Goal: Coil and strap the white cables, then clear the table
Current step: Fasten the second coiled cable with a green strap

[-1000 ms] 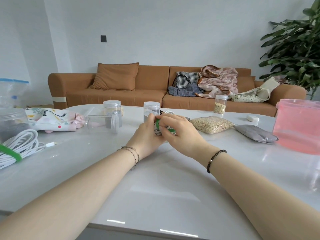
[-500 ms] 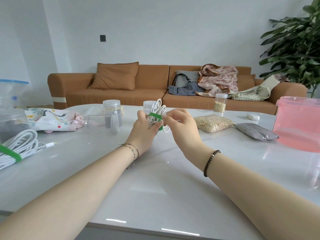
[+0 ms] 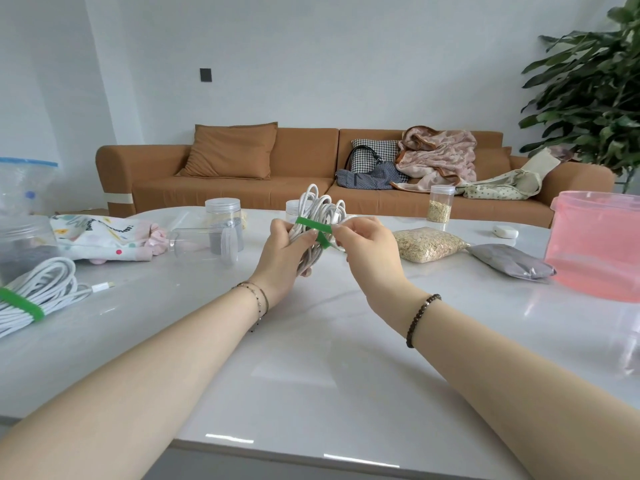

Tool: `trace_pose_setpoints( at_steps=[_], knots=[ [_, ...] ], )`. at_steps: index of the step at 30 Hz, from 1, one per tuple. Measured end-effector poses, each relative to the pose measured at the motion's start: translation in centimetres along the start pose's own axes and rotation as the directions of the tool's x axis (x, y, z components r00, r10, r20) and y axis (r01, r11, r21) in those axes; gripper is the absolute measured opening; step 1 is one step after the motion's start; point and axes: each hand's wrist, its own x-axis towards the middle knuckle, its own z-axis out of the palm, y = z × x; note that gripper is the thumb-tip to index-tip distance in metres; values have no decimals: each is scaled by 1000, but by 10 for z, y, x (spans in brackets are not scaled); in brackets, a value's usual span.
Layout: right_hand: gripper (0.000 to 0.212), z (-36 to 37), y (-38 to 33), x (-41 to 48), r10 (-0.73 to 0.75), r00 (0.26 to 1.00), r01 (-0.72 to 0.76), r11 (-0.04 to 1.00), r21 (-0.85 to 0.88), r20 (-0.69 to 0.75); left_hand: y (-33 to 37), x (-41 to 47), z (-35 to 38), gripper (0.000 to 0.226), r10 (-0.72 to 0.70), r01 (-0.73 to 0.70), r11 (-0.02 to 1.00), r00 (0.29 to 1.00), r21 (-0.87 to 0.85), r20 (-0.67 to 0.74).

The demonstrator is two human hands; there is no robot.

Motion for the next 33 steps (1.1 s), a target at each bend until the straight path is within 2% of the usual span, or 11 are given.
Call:
trace_pose_setpoints(
  at_steps=[6, 8, 11, 12, 15, 20, 23, 26, 29, 31, 33],
  knots=[
    [20, 2, 4, 2, 102, 995, -102, 994, 40, 17, 2, -4, 5, 35, -128, 127, 976, 992, -178, 8],
    [25, 5, 5, 1, 94, 996, -94, 994, 51, 10, 6, -5, 6, 40, -137, 136, 958, 991, -251, 13],
    [38, 6, 5, 2, 27, 999, -27, 1000, 5, -34, 11, -6, 9, 66, -138, 146, 932, 989, -331, 46],
    [38, 5, 6, 2, 9, 999, -10, 1000, -12, -40, 11, -7, 11, 63, -150, 160, 918, 987, -362, 57],
    [32, 0, 8, 3, -35, 998, 32, 998, -62, -43, 13, -9, 14, 22, -172, 190, 892, 982, -411, 80],
    [28, -1, 13, 3, -73, 997, 68, 991, -113, -35, 13, -10, 12, 24, -210, 255, 856, 966, -449, 148],
    [23, 0, 16, 4, -89, 996, 85, 987, -137, -25, 10, -8, 10, 31, -175, 225, 892, 971, -392, 161],
    [22, 2, 26, 6, -136, 990, 128, 961, -244, -18, 4, -2, 10, 58, -165, 187, 925, 982, -331, 93],
    [22, 3, 30, 7, -190, 981, 158, 909, -385, -48, 0, 1, 9, 49, -186, 163, 951, 980, -262, -66],
    [24, 1, 25, 6, -146, 987, 123, 957, -264, -72, -1, 3, 8, 48, -161, 125, 967, 975, -221, -153],
    [25, 0, 19, 4, -19, 999, 16, 995, -101, -35, -2, 5, 4, 60, -145, 103, 974, 968, -203, -204]
  ],
)
